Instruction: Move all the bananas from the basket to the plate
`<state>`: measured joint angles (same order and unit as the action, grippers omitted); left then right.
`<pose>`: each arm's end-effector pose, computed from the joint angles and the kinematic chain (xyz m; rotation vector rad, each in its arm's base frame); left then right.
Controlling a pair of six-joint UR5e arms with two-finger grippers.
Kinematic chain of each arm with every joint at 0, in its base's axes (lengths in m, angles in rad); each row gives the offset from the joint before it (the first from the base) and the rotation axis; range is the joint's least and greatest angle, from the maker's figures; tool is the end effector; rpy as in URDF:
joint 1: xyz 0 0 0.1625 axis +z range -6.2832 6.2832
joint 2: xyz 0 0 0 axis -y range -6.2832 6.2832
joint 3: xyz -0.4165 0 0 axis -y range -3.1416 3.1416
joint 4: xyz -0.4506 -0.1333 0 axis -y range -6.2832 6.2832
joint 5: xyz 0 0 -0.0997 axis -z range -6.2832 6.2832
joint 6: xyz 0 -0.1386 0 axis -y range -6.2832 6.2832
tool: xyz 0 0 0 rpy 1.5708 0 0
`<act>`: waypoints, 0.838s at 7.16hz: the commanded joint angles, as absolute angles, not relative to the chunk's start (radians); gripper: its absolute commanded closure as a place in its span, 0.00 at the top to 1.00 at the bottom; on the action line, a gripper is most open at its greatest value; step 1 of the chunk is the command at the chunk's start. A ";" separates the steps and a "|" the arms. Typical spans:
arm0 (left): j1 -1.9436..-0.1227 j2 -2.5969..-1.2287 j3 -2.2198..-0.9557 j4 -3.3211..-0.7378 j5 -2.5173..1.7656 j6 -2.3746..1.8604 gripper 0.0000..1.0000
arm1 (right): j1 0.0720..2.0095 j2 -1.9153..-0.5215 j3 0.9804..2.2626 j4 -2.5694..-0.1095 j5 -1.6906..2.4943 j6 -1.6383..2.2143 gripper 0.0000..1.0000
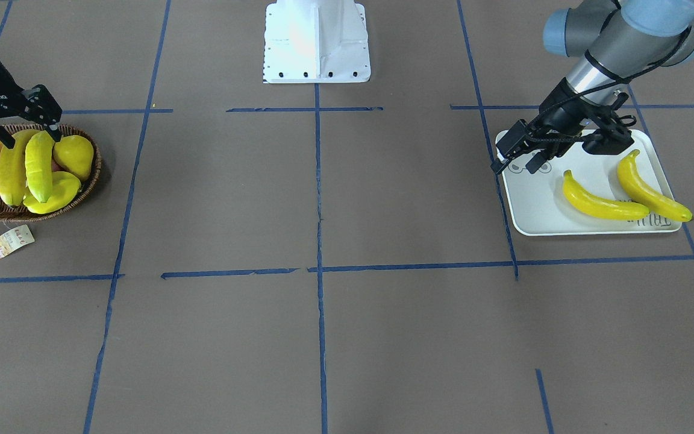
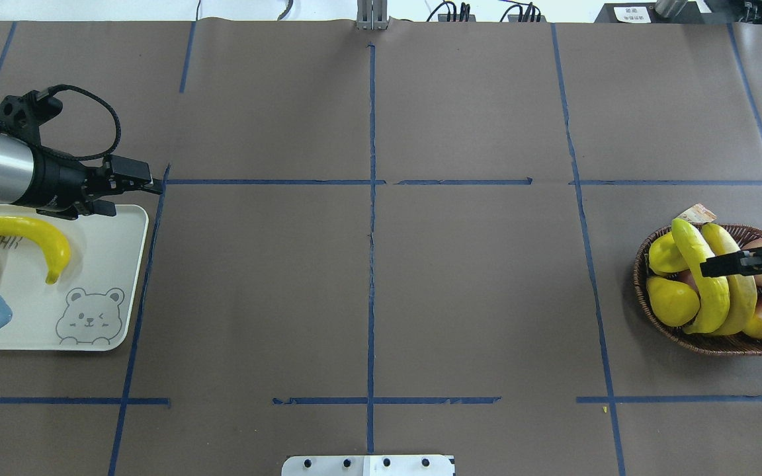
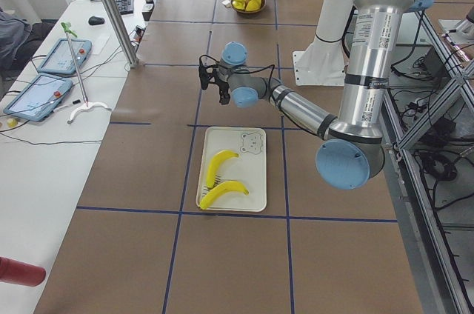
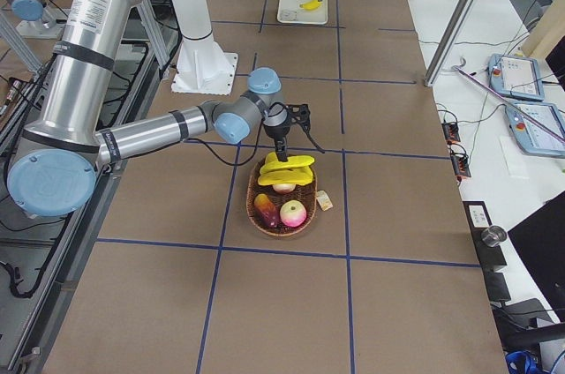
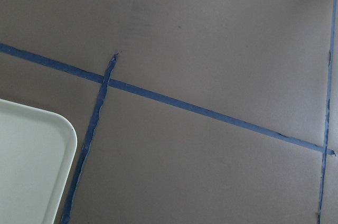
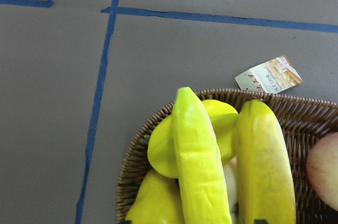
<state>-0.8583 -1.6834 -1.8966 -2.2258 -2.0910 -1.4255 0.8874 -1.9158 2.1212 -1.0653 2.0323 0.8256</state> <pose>0.3483 -0.5018 0.3518 0.1044 1.1628 -0.3466 -0.2329 -0.3994 0.4915 0.2058 -0.7990 -0.0300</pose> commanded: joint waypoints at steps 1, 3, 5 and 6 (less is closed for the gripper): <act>-0.857 -1.683 -1.896 -2.226 -2.091 -1.425 1.00 | 0.887 -1.991 2.106 -1.011 2.028 0.824 0.82; -0.857 -1.681 -1.896 -2.226 -2.091 -1.425 1.00 | 0.879 -1.982 2.056 -1.011 2.029 0.825 0.82; -0.857 -1.681 -1.896 -2.226 -2.091 -1.425 1.00 | 0.879 -1.982 2.034 -1.011 2.031 0.824 0.81; -0.857 -1.681 -1.896 -2.226 -2.091 -1.425 1.00 | 0.877 -1.982 2.033 -1.011 2.031 0.824 0.81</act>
<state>-0.8575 -1.6813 -1.8960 -2.2258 -2.0908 -1.4251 0.8789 -1.9820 2.0391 -1.0110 2.0304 0.8239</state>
